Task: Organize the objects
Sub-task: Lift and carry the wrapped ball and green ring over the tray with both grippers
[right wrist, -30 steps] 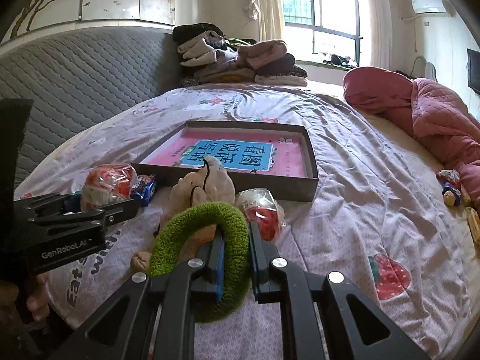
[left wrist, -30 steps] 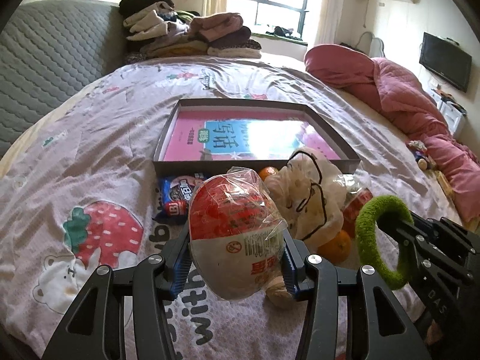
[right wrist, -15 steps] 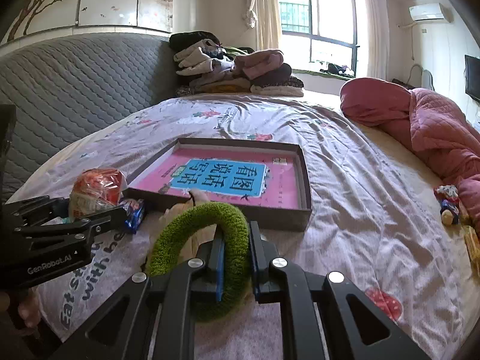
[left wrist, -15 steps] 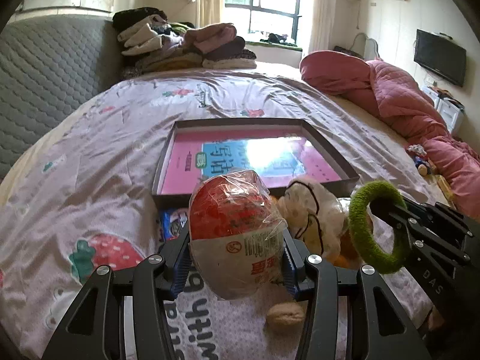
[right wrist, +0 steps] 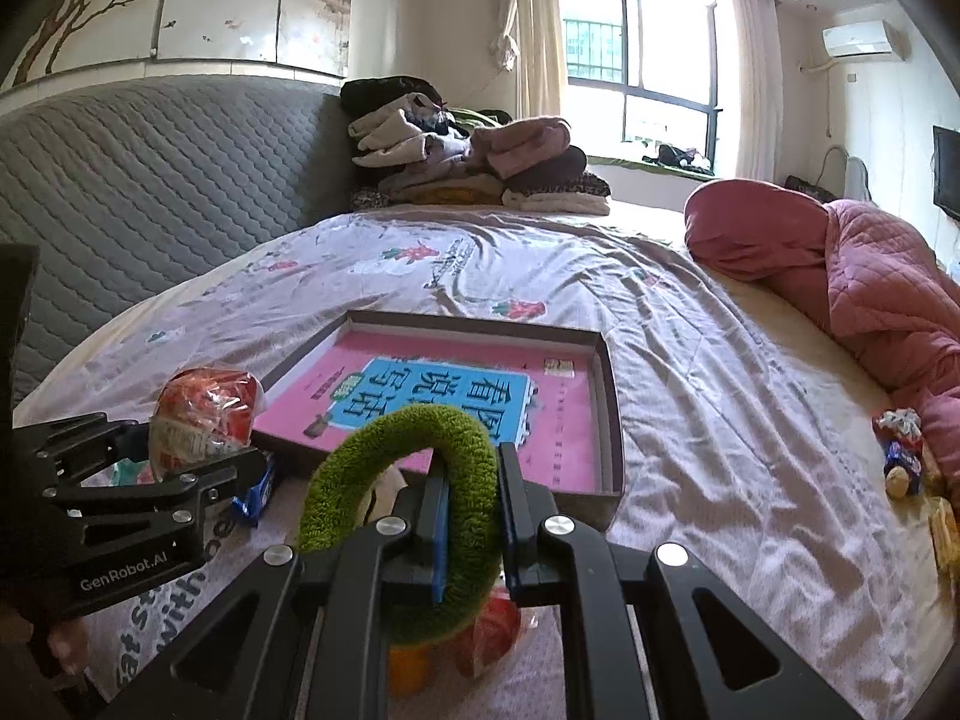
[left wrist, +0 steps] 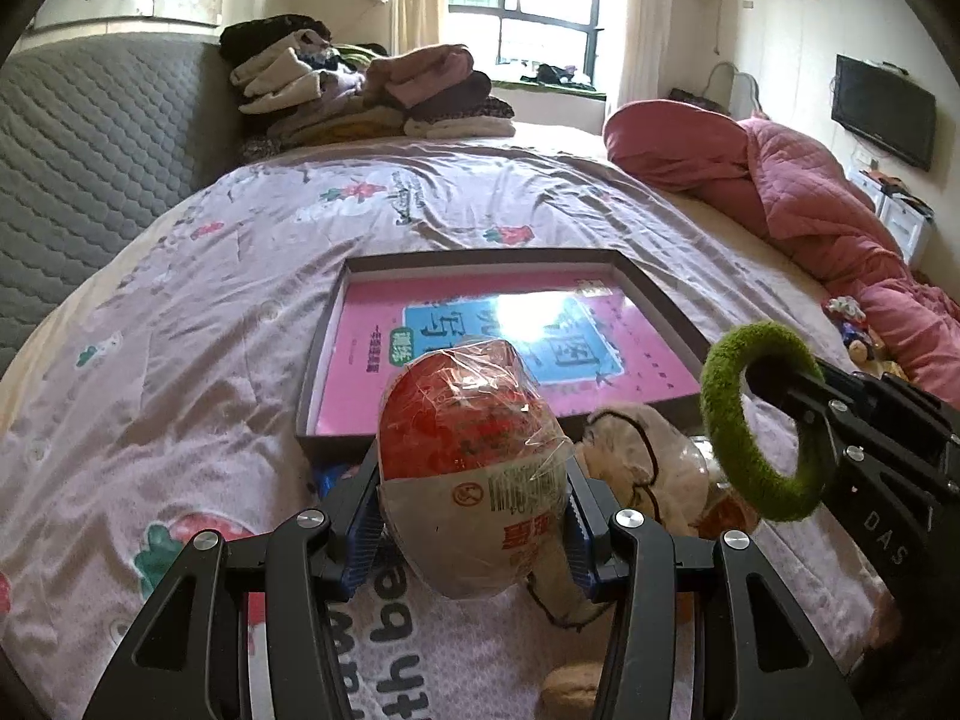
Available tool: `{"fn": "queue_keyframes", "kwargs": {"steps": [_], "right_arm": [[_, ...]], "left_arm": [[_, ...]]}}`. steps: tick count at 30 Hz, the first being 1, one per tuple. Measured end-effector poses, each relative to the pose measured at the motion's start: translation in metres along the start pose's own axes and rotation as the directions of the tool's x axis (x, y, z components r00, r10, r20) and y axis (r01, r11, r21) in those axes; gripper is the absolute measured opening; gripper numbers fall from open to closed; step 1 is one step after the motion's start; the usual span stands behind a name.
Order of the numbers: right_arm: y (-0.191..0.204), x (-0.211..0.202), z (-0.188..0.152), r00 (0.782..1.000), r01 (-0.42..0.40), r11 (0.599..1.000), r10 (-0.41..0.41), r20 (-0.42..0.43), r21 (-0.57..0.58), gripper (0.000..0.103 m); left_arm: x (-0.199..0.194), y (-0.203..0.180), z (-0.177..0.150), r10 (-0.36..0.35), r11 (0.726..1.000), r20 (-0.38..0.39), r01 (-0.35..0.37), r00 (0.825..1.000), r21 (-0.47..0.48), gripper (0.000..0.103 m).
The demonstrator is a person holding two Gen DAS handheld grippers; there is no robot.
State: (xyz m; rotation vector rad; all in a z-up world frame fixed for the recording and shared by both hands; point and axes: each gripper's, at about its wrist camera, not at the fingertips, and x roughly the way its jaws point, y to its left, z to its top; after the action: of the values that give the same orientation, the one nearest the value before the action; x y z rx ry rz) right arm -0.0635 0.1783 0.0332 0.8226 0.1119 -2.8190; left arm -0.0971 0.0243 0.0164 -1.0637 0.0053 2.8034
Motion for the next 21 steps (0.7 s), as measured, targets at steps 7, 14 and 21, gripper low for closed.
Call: {"fn": "queue_keyframes", "kwargs": {"steps": [7, 14, 21], "right_arm": [[-0.002, 0.005, 0.018, 0.999, 0.015, 1.0, -0.015, 0.04, -0.002, 0.014], [-0.004, 0.013, 0.032, 0.998, 0.027, 1.0, -0.027, 0.063, -0.007, 0.014], [-0.007, 0.017, 0.047, 0.996, 0.035, 0.999, -0.033, 0.087, -0.014, 0.014]], "left_arm": [[0.001, 0.006, 0.014, 0.012, 1.0, 0.024, -0.012, 1.0, -0.006, 0.052], [0.002, 0.011, 0.031, 0.021, 1.0, 0.054, -0.02, 0.998, -0.009, 0.052], [0.003, 0.019, 0.051, 0.026, 1.0, 0.078, -0.025, 0.997, -0.015, 0.052]]}}
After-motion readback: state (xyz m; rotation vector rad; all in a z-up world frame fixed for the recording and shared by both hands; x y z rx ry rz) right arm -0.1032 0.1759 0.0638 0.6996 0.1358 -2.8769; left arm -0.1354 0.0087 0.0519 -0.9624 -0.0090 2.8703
